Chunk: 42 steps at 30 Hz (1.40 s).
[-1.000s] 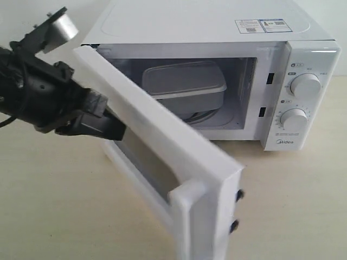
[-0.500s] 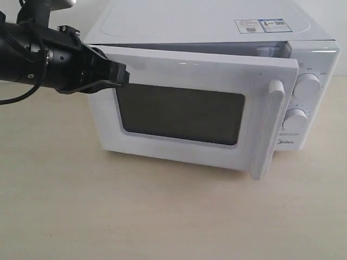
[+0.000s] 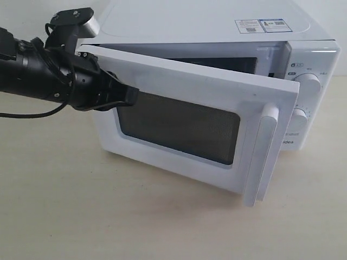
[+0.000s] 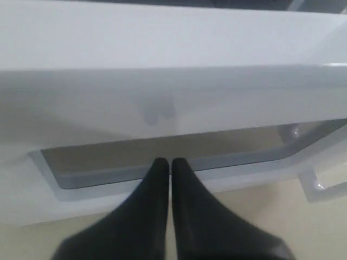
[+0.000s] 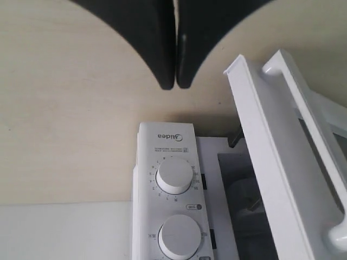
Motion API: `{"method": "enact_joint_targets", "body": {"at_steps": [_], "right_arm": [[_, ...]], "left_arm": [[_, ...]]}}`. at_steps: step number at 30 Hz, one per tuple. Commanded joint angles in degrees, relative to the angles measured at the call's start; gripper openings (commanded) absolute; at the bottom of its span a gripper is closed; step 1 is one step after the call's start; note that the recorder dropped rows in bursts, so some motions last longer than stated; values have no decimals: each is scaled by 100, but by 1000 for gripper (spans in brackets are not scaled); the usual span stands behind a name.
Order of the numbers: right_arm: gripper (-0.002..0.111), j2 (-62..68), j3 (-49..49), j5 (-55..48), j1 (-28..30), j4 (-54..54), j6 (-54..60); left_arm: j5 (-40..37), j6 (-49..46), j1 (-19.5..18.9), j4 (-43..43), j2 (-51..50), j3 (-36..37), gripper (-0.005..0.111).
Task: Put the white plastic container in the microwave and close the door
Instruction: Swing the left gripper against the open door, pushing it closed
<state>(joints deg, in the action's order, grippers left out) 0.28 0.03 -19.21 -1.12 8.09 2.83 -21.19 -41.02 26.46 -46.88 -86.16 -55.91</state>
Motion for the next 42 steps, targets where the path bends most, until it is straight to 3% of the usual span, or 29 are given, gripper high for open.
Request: {"method": "enact_joint_targets", "body": {"at_steps": [1, 14, 33, 42], "right_arm": [[0, -28, -3, 18, -7, 12, 20], [0, -28, -3, 18, -7, 12, 20], [0, -28, -3, 18, -7, 12, 20], [0, -28, -3, 544, -7, 33, 20]], "left_arm": [[351, -56, 30, -70, -8, -8, 4], [838, -146, 30, -70, -20, -8, 4], [98, -146, 30, 143, 285, -8, 4], [211, -113, 30, 192, 1354, 796, 4]]}}
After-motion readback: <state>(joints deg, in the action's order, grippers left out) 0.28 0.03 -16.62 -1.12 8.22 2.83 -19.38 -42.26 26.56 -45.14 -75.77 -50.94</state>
